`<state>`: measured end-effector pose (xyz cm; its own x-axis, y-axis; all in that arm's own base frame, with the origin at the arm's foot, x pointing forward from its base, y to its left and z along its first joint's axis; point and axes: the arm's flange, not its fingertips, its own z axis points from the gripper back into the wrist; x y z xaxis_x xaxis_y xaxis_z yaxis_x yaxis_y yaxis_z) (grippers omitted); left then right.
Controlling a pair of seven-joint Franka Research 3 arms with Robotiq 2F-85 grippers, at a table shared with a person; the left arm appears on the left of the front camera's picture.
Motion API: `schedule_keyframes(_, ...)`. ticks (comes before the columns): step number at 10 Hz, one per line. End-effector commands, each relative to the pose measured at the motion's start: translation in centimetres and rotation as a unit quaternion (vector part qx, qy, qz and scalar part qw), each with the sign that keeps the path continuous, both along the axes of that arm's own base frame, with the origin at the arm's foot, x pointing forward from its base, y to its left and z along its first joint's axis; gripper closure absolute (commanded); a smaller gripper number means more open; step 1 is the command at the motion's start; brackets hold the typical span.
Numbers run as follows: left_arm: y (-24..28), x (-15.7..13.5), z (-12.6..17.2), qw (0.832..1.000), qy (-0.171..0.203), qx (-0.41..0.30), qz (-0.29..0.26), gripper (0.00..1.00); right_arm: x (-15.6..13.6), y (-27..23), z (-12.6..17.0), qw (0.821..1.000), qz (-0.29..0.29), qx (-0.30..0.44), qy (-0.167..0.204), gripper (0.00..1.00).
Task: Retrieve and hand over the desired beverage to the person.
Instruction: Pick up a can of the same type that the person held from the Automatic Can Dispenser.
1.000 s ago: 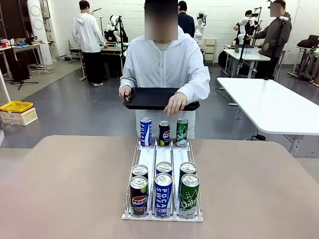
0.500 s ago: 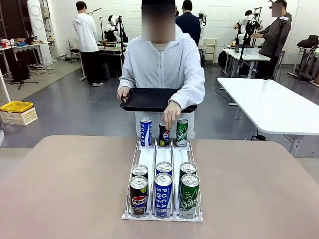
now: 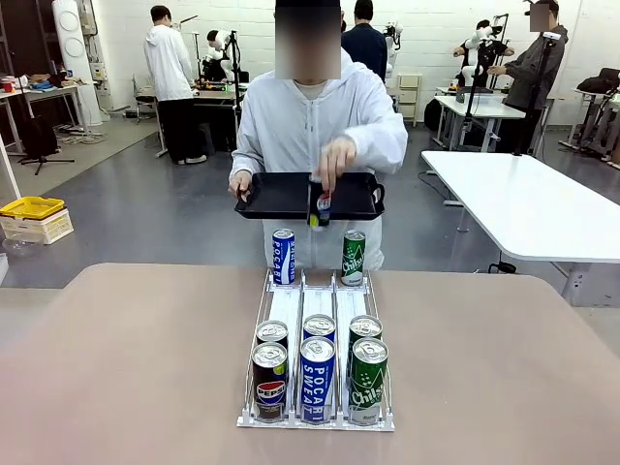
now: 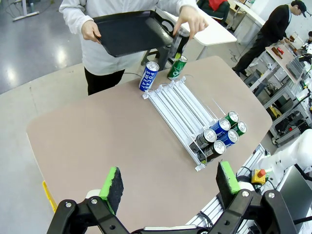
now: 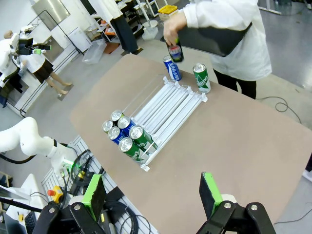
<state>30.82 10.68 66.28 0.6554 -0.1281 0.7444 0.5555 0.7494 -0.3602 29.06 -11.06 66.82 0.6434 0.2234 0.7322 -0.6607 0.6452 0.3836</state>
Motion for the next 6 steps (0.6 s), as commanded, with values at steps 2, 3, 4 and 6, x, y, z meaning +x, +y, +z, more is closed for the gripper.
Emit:
schedule_keyframes(2, 0.20, -0.01, 0.09, 1.000, -0.007, 0.001, -0.009, 0.00, 0.18, 0.16, 0.14, 1.000, 0.009, 0.011, -0.008, 0.00)
schedule_keyframes(3, 0.20, -0.01, 0.09, 1.000, -0.007, 0.001, -0.009, 0.00, 0.18, 0.16, 0.14, 1.000, 0.009, 0.011, -0.008, 0.00)
schedule_keyframes(4, 0.20, -0.01, 0.09, 1.000, -0.007, 0.001, -0.009, 0.00, 0.18, 0.16, 0.14, 1.000, 0.009, 0.011, -0.008, 0.00)
schedule_keyframes(6, 0.20, -0.01, 0.09, 1.000, -0.007, 0.001, -0.009, 0.00, 0.18, 0.16, 0.14, 1.000, 0.009, 0.011, -0.008, 0.00)
